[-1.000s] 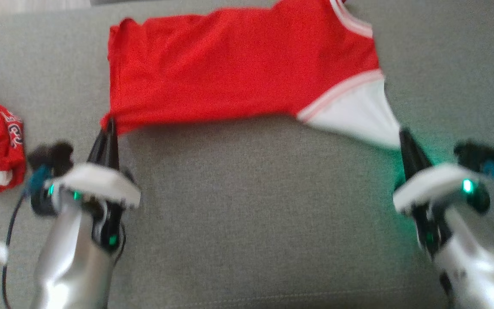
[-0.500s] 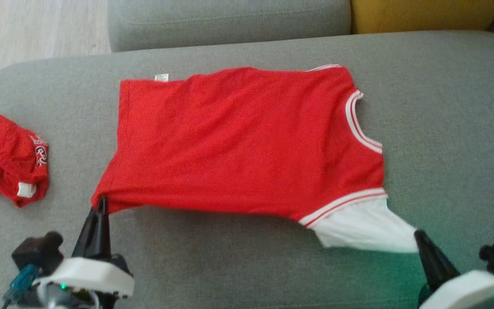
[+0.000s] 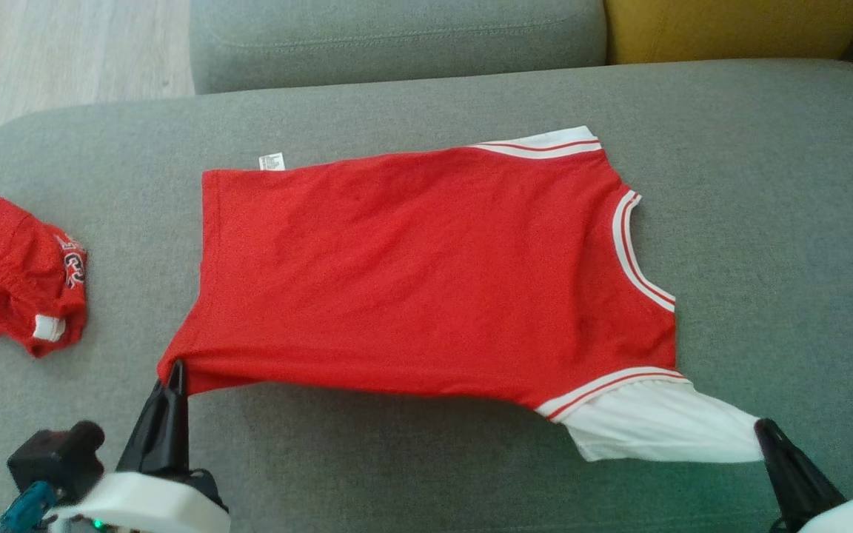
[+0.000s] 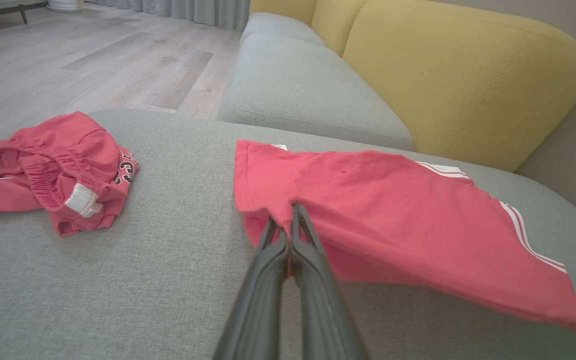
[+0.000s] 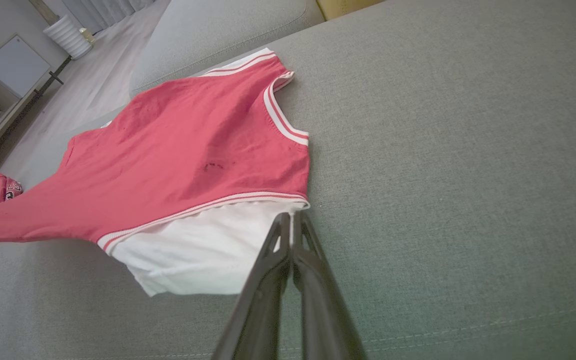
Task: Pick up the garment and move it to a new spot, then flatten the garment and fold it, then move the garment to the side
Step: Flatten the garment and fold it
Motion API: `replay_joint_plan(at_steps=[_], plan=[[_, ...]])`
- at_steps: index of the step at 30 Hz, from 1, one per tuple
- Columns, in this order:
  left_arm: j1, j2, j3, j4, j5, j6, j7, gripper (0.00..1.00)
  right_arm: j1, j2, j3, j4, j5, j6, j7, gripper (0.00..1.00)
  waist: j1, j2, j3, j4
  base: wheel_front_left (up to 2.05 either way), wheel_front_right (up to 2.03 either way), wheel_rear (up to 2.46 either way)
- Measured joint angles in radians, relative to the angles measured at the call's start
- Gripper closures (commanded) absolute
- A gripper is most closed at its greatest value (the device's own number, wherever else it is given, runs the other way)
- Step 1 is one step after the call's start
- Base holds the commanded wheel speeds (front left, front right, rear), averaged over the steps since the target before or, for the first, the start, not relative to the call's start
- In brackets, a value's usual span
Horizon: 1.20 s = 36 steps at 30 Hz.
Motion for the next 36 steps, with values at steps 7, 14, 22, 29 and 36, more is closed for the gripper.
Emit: replay_joint_plan(at_steps=[7, 14, 22, 29, 36], plan=[[-0.006, 0.009, -0.014, -0.031, 0.001, -0.001, 0.027, 1.00, -0.027, 0.001, -0.014, 0.003, -0.010, 0.000, -0.001, 1.00, 0.0000, 0.0000, 0.028, 0.004, 0.00, 0.00, 0.00], [-0.128, 0.029, -0.043, 0.036, -0.001, -0.035, 0.067, 1.00, -0.193, 0.001, -0.024, 0.065, -0.040, 0.000, -0.007, 1.00, 0.0000, 0.0000, 0.071, 0.006, 0.00, 0.00, 0.00], [-0.352, 0.035, -0.043, 0.255, -0.080, -0.088, 0.150, 1.00, -0.486, -0.059, -0.002, 0.286, -0.044, 0.000, -0.015, 1.00, 0.0001, 0.0000, 0.131, 0.011, 0.00, 0.00, 0.00], [-0.506, 0.031, -0.039, 0.445, -0.127, -0.115, 0.160, 1.00, -0.698, -0.118, 0.067, 0.531, -0.004, 0.000, -0.094, 1.00, 0.0003, 0.0000, 0.189, 0.018, 0.00, 0.00, 0.00], [-0.527, 0.021, -0.044, 0.560, -0.147, -0.139, 0.141, 0.00, -0.777, -0.146, 0.160, 0.701, 0.031, 0.000, -0.212, 0.00, 0.0003, 0.0000, 0.223, 0.024, 0.00, 0.00, 0.00]])
